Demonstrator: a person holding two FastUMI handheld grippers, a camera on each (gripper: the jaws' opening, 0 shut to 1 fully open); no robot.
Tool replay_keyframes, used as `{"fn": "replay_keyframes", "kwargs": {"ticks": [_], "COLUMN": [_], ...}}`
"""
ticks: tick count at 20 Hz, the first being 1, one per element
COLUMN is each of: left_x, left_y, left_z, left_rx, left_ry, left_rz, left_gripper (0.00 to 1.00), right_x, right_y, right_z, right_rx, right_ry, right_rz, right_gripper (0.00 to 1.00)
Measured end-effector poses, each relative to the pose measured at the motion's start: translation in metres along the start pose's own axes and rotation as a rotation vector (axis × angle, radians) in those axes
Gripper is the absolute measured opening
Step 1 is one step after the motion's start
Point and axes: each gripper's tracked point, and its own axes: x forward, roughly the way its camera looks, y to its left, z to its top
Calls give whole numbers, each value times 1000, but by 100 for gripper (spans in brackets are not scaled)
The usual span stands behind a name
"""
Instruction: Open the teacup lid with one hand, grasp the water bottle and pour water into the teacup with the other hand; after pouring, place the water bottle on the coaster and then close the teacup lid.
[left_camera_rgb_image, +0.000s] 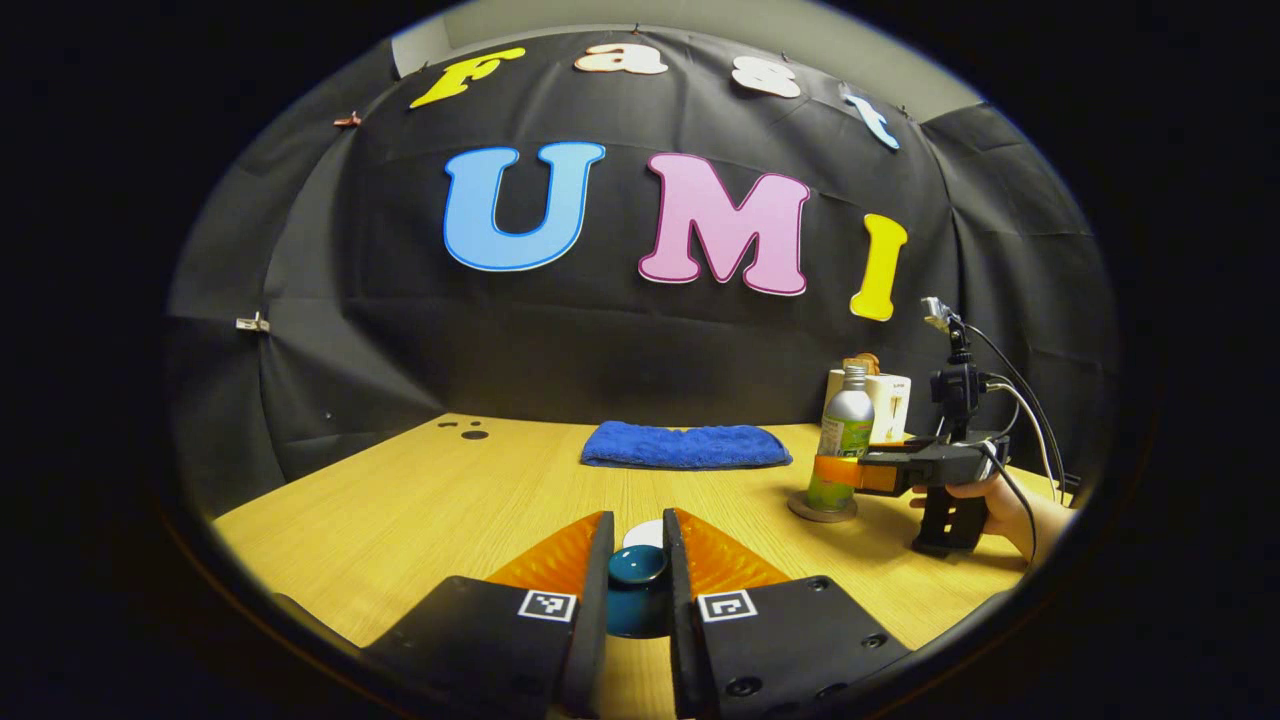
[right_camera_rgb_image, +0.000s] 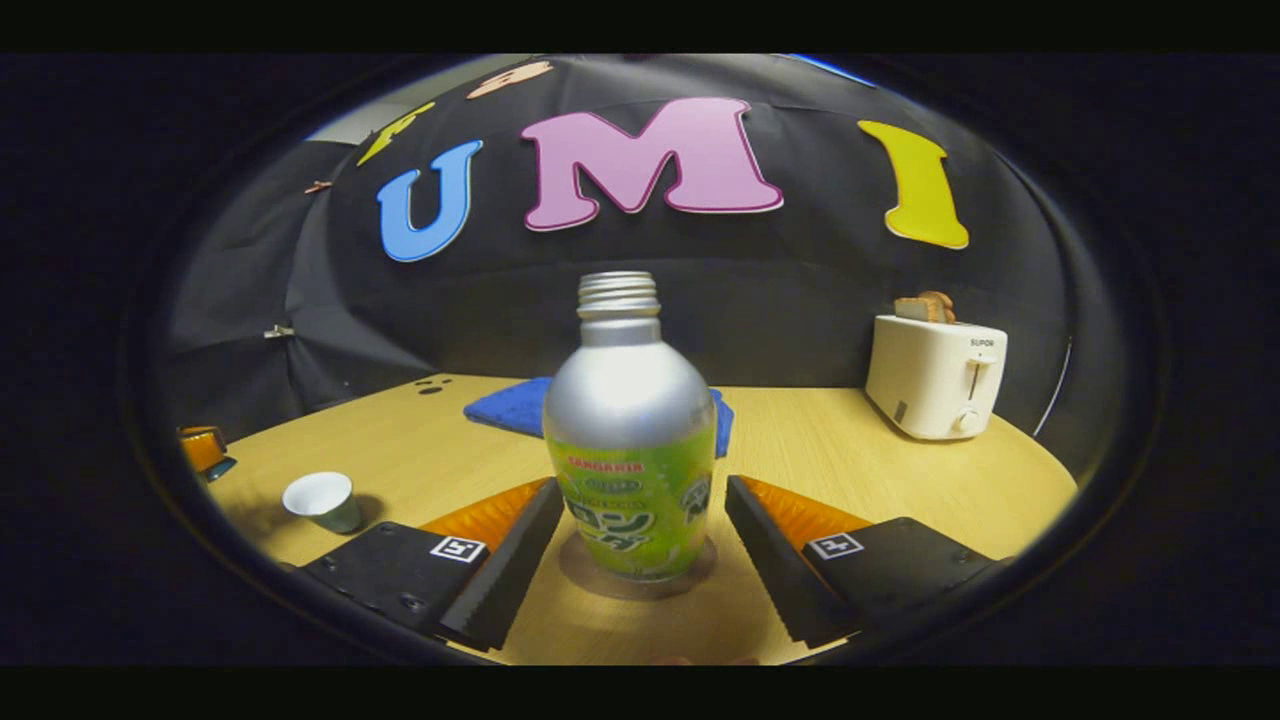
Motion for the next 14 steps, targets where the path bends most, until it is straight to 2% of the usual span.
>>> {"fn": "replay_keyframes", "kwargs": {"ticks": [7, 14], "left_x": [-5, 17], "left_y": [-8, -5], "left_z": [5, 20], "left_rx": [3, 33], "left_ry": [-16, -47], "left_rz": [-11, -8], "left_gripper": [30, 30], "right_x": [-44, -99], "right_y": [3, 17], "right_z": [-4, 9], "right_rx": [-37, 34], "right_ry": [-1, -53], "right_rz": [-9, 37], "right_gripper": [100, 100]}}
